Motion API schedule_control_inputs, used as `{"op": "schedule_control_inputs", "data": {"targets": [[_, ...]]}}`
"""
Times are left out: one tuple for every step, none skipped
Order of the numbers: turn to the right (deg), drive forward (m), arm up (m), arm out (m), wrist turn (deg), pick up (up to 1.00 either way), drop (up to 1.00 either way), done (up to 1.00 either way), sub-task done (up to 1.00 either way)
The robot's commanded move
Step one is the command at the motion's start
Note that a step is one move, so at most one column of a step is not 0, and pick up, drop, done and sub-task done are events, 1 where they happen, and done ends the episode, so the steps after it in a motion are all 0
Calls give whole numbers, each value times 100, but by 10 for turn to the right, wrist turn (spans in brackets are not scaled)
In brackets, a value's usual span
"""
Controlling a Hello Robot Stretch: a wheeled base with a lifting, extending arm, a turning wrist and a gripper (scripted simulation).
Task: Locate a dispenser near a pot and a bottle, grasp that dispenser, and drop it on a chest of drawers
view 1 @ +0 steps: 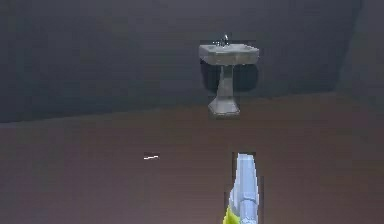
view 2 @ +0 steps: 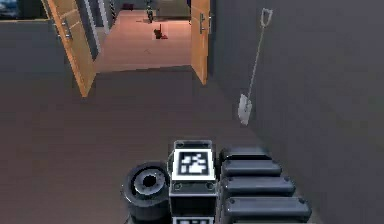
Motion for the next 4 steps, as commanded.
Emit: {"op": "schedule_control_inputs", "data": {"targets": [[450, 0, 0, 0, 0, 0, 0, 0, 0], [0, 20, 0, 0, 0, 0, 0, 0, 0], [-450, 0, 0, 0, 0, 0, 0, 0, 0], [-300, 0, 0, 0, 0, 0, 0, 0, 0]]}}
